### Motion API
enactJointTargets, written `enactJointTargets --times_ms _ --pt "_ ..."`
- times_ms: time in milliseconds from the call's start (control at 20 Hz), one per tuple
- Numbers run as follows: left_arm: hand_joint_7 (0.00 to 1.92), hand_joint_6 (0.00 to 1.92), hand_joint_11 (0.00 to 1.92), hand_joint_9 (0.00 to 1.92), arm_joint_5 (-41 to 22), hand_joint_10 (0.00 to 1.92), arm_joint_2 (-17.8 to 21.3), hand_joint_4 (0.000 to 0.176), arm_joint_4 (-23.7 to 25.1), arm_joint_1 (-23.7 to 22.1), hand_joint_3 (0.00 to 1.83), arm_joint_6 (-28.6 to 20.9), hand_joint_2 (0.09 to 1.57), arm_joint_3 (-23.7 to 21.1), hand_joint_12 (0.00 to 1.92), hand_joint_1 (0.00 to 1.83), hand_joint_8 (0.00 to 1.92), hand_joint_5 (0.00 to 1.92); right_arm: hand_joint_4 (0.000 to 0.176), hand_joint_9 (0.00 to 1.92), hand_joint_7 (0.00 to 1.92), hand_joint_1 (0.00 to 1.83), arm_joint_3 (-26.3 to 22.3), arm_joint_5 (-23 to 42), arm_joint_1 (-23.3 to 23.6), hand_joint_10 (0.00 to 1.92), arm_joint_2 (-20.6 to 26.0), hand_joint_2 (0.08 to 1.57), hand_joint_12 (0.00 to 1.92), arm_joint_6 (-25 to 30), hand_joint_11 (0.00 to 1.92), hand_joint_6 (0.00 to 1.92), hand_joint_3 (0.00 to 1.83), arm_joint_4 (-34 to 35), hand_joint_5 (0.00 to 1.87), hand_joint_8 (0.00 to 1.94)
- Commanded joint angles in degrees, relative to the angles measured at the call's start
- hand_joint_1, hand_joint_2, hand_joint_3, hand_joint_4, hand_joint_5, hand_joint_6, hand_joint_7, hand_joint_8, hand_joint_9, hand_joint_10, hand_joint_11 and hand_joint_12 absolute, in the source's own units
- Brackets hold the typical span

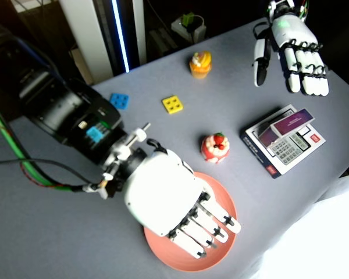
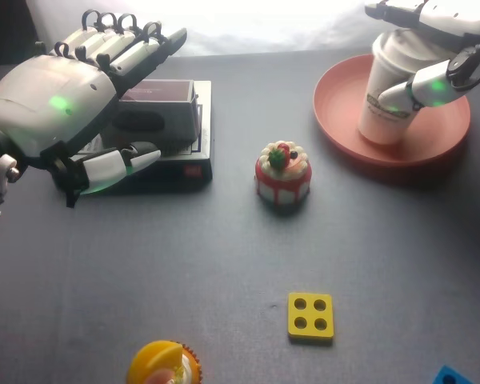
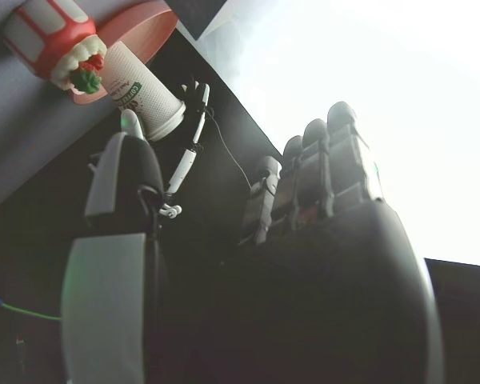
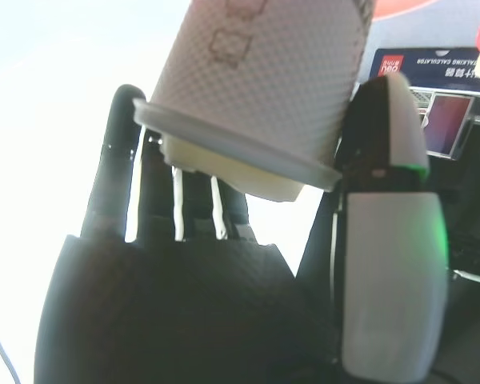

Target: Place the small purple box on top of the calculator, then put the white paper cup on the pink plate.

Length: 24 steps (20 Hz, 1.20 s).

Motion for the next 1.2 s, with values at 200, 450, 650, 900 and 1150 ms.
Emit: enactJointTargets --times_ms 200,450,650,900,1150 --pt "0.00 0.00 0.01 0.00 -7.6 0.00 -0.1 0.063 0.4 -0.4 0.00 -0.2 1.19 -0.1 0.01 0.94 0.00 0.01 0.114 0.00 0.00 0.74 -1.7 6.3 1.7 0.00 0.3 0.95 0.01 -0.6 0.00 0.00 0.00 -1.8 0.00 0.00" --pt "0.00 0.00 0.01 0.00 -7.9 0.00 0.0 0.080 -0.1 0.4 0.00 -0.4 1.16 -0.3 0.02 0.93 0.00 0.00 0.061 0.00 0.00 0.68 -5.3 8.3 2.2 0.00 3.6 0.99 0.00 -0.6 0.00 0.00 0.01 -3.5 0.00 0.00" --pt "0.00 0.00 0.00 0.00 -9.5 0.00 0.6 0.091 -1.5 2.1 0.00 -0.4 1.15 -1.0 0.08 0.91 0.00 0.00 0.105 0.00 0.00 0.61 -10.8 13.7 2.3 0.00 8.6 0.95 0.00 -0.6 0.00 0.00 0.00 -4.8 0.00 0.00" --pt "0.00 0.00 0.00 0.00 -13.6 0.00 1.8 0.095 -3.7 5.4 0.00 -0.4 1.16 -2.4 0.01 0.87 0.00 0.00 0.174 0.00 0.00 0.52 -20.4 24.6 2.3 0.00 17.9 1.02 0.00 -0.1 0.00 0.00 0.03 -9.1 0.00 0.00" --pt "0.00 0.00 0.00 0.00 -23.1 0.00 3.0 0.073 -6.3 10.2 0.03 -1.0 1.26 -4.7 0.00 0.60 0.00 0.00 0.147 0.00 0.00 0.54 -31.0 40.8 -2.2 0.00 25.3 1.10 0.44 -0.1 0.01 0.00 0.00 -14.2 0.00 0.00"
